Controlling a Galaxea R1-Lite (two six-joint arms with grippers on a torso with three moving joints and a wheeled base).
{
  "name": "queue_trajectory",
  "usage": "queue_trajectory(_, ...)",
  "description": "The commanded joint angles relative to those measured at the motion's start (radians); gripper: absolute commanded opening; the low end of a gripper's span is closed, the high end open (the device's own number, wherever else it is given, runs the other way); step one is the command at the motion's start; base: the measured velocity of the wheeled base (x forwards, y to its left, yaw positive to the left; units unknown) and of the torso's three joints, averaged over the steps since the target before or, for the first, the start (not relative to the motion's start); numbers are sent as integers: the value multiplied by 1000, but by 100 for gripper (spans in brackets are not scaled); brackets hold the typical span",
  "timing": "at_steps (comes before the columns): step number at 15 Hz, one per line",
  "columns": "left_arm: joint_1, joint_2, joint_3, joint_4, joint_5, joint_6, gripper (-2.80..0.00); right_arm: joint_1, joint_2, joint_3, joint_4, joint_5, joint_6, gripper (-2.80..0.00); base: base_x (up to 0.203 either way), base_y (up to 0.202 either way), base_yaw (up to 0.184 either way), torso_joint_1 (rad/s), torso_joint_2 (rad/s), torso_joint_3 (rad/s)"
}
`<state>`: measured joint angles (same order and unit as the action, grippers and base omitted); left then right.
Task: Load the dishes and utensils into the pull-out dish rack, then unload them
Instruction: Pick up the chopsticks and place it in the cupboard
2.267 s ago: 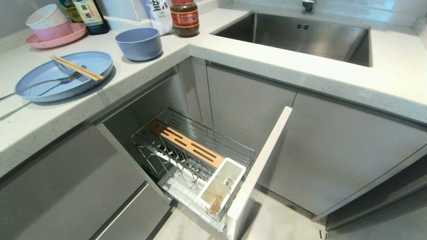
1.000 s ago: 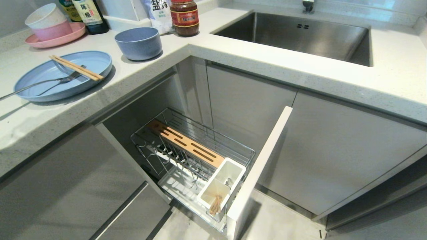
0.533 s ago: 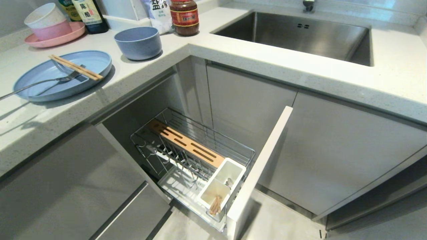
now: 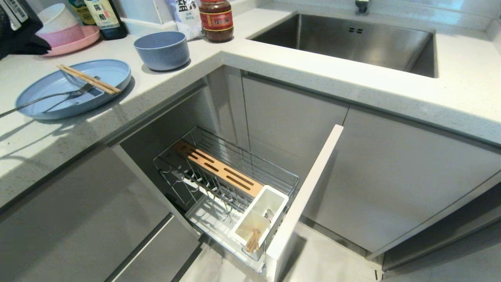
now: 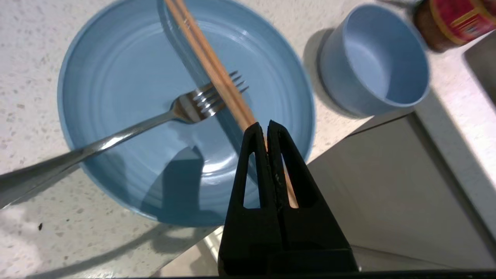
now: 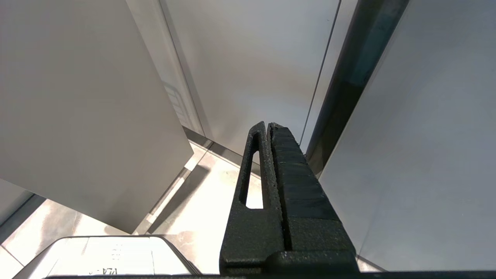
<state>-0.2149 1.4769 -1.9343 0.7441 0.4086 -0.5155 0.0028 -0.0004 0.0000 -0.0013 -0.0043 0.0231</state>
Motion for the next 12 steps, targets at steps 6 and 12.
queue_trajectory(6, -1, 29, 1, 87, 29, -8, -280, 0, -4, 2, 0, 0, 0, -280, 0, 0, 0, 0, 0, 0)
queue_trajectory(12, -2, 62, 0, 86, 30, -14, 0, 0, -4, 2, 0, 0, 0, -280, 0, 0, 0, 0, 0, 0)
